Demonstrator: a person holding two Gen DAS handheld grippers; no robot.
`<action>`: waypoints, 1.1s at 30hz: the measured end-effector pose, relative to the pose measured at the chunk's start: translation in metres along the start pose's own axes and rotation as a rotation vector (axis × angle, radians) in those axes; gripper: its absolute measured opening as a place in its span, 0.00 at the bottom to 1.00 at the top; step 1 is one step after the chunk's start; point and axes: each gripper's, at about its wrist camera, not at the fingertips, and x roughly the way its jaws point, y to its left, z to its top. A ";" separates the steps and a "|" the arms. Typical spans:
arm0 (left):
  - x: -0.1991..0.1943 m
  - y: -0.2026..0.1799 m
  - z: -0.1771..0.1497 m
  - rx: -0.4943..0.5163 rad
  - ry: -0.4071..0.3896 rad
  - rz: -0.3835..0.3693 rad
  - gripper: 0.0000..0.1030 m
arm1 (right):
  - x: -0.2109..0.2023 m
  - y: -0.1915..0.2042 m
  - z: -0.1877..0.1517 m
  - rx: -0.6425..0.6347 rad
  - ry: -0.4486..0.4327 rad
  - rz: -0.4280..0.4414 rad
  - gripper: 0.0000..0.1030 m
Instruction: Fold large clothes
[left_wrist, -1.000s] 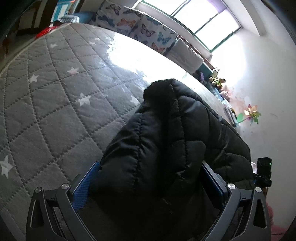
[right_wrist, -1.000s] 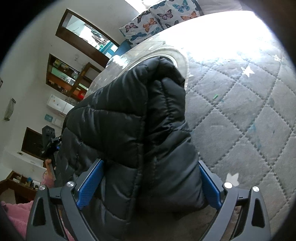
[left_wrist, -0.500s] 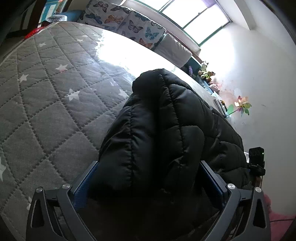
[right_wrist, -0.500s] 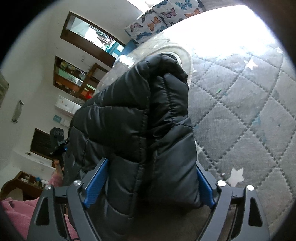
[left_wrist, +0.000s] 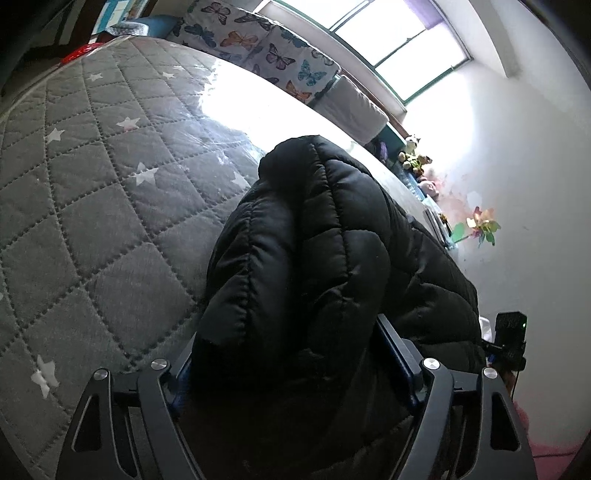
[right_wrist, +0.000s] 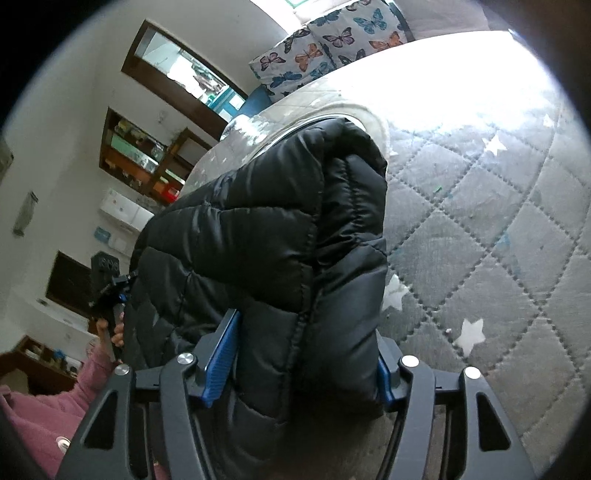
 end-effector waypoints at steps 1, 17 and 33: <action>0.000 -0.001 0.001 0.000 -0.005 0.010 0.79 | 0.002 -0.004 0.000 0.015 -0.007 0.011 0.66; 0.011 -0.144 0.064 0.191 -0.058 0.039 0.46 | -0.060 0.036 0.037 -0.169 -0.185 -0.162 0.44; 0.230 -0.324 0.185 0.287 0.028 -0.022 0.45 | -0.134 -0.057 0.138 -0.111 -0.354 -0.443 0.49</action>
